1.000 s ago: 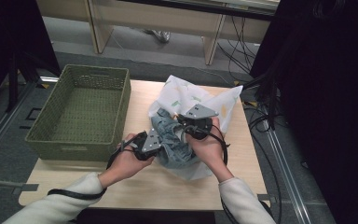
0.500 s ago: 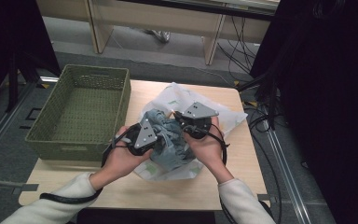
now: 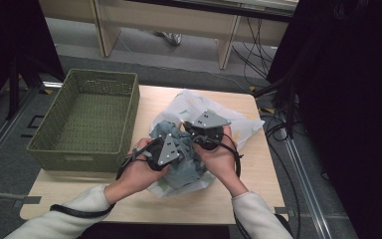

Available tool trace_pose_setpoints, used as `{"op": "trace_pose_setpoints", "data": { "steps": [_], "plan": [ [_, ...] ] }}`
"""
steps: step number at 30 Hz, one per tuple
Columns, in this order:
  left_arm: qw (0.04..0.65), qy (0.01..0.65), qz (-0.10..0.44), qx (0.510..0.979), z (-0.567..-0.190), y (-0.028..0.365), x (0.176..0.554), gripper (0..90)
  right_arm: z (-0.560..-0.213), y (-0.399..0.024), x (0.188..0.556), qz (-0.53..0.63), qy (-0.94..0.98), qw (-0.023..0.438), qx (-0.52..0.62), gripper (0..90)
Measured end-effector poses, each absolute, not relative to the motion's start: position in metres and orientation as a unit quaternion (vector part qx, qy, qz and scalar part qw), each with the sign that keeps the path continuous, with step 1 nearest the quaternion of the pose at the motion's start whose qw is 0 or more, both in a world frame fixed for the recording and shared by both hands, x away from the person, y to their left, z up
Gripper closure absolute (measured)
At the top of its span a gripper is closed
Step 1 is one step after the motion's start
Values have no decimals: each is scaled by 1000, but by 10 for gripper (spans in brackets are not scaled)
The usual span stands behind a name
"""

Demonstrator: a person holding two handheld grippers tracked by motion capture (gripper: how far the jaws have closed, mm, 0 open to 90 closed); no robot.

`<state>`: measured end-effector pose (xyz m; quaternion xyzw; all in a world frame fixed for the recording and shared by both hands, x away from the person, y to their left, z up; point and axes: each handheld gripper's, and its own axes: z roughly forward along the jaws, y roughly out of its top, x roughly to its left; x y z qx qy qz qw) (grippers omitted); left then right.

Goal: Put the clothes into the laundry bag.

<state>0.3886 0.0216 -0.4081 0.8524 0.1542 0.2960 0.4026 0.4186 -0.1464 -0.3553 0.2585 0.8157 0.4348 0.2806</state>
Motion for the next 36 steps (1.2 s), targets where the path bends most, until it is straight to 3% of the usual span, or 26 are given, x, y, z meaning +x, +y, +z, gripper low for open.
{"op": "trace_pose_setpoints", "data": {
  "steps": [19,21,24,27,33,36],
  "plan": [
    [390,154,276,865,-451,-19,420,798,-363,-155,425,425,817,274,276,900],
    [404,147,262,864,-448,-14,419,743,-363,-159,427,424,816,275,281,900],
    [426,147,258,855,-439,-3,413,567,-362,-164,428,425,813,278,286,900],
    [451,151,252,843,-425,12,405,453,-362,-167,430,425,811,280,289,900],
    [480,182,265,816,-400,47,403,419,-362,-167,431,424,810,280,292,900],
    [451,204,296,817,-399,64,418,460,-362,-165,431,423,811,283,288,900]
  ]
}}
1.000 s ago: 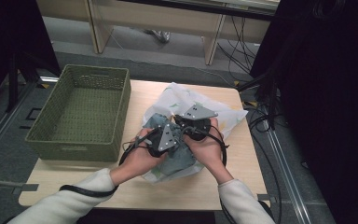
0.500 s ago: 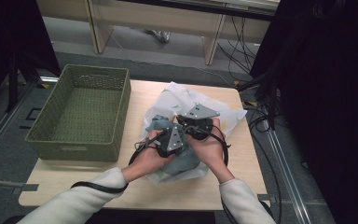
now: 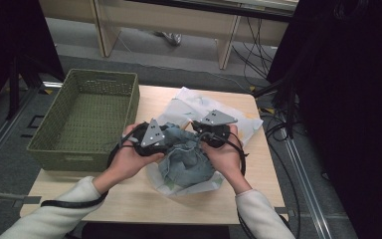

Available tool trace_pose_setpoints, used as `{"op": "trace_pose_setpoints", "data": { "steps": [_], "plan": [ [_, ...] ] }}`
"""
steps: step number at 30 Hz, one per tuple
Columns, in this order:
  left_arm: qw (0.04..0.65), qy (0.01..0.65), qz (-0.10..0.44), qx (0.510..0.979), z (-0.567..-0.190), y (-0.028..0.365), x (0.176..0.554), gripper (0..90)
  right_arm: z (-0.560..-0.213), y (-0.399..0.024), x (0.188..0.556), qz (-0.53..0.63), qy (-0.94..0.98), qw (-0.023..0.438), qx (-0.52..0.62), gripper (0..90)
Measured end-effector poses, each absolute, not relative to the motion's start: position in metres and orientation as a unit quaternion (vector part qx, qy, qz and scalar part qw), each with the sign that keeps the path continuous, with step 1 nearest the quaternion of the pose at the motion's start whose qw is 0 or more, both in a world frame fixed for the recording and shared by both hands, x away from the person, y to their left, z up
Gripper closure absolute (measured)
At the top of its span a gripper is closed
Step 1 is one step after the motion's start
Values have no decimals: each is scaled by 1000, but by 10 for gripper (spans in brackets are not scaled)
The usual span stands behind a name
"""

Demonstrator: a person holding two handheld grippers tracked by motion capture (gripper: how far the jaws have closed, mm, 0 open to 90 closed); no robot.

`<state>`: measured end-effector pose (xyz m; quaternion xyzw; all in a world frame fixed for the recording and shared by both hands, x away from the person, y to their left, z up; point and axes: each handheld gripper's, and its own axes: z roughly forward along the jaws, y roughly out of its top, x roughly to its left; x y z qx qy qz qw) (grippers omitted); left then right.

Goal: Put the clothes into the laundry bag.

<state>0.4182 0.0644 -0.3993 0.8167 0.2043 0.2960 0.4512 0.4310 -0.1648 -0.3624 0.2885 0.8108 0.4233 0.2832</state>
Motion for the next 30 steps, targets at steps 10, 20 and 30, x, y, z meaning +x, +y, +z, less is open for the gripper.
{"op": "trace_pose_setpoints", "data": {
  "steps": [10,20,30],
  "plan": [
    [364,214,278,863,-434,45,455,432,-363,-167,431,425,811,282,288,900],
    [346,223,257,874,-440,40,463,782,-364,-165,431,421,813,282,287,900],
    [387,226,250,858,-426,45,436,852,-362,-167,431,426,807,287,291,900]
  ]
}}
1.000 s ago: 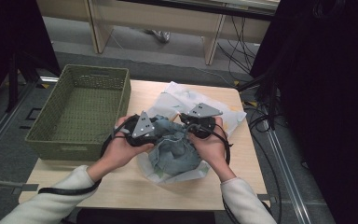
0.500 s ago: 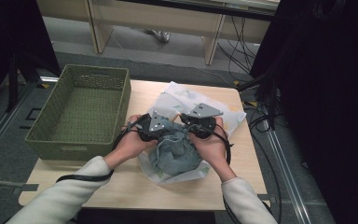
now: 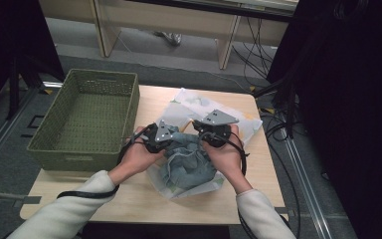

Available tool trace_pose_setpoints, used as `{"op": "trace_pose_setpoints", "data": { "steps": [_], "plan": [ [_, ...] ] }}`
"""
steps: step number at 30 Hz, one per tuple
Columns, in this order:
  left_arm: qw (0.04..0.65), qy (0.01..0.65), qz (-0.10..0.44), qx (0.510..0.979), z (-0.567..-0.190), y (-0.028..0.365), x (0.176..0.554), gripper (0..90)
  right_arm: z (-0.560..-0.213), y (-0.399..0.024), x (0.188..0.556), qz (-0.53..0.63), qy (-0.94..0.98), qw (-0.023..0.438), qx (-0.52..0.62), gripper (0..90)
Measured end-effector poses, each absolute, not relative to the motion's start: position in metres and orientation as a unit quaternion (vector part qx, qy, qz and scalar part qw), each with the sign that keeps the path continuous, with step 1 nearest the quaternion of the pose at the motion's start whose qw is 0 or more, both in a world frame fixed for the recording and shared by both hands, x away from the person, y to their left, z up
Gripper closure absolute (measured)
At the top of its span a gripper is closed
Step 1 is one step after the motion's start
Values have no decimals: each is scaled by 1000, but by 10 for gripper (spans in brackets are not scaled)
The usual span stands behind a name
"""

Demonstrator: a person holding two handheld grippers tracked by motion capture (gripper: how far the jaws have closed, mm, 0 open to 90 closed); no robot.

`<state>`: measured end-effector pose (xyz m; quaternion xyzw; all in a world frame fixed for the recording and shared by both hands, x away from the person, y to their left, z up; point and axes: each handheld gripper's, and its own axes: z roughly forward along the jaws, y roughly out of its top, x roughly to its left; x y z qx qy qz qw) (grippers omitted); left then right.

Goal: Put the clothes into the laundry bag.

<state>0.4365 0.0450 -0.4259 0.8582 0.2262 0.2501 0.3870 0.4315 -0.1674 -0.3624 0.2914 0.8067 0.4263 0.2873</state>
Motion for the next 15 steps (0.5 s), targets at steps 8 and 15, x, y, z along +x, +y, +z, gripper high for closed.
{"op": "trace_pose_setpoints", "data": {
  "steps": [8,15],
  "plan": [
    [396,168,272,861,-414,27,403,849,-363,-163,430,432,805,289,286,900],
    [390,159,277,864,-423,12,406,845,-363,-156,426,435,813,277,270,900]
  ]
}}
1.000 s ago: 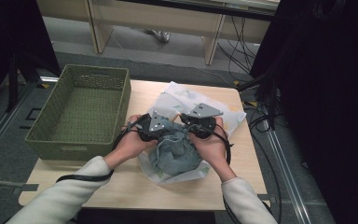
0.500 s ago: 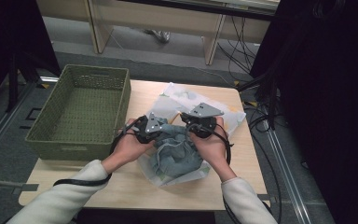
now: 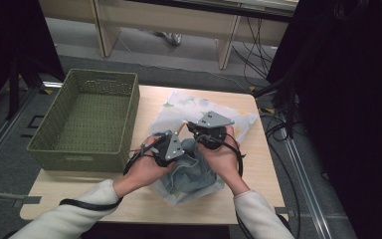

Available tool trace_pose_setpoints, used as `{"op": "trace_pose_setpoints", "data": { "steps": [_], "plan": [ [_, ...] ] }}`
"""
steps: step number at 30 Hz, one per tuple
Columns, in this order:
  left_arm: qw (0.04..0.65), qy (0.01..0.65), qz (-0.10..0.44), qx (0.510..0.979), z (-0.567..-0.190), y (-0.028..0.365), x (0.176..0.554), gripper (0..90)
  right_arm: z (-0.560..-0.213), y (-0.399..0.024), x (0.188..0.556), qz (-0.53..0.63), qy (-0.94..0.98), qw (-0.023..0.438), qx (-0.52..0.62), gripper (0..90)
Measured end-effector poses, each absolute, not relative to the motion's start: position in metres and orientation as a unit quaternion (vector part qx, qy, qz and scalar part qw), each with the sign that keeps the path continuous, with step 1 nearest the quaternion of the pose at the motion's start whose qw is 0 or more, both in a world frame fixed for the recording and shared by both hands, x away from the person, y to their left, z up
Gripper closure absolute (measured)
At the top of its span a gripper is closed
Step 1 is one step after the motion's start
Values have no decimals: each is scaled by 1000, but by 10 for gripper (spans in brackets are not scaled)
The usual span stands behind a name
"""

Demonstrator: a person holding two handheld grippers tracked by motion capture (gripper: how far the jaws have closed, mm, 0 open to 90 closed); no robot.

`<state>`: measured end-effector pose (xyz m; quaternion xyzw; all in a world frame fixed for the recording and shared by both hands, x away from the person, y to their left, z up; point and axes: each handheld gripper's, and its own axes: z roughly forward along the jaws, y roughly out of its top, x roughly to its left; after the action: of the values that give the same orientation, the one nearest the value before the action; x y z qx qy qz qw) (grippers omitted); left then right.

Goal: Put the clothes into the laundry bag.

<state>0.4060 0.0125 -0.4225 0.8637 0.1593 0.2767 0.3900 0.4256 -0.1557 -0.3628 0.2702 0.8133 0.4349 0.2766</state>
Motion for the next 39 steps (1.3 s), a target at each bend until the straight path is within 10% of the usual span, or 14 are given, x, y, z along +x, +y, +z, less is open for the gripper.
{"op": "trace_pose_setpoints", "data": {
  "steps": [10,16,27,39],
  "plan": [
    [384,211,280,854,-445,7,438,806,-359,-156,423,442,812,271,267,900],
    [406,200,279,847,-438,20,431,516,-360,-168,429,437,807,275,287,900],
    [367,259,271,851,-419,64,438,359,-359,-169,430,434,806,283,286,899],
    [339,273,238,868,-439,64,455,417,-360,-169,430,433,808,280,285,896]
  ]
}}
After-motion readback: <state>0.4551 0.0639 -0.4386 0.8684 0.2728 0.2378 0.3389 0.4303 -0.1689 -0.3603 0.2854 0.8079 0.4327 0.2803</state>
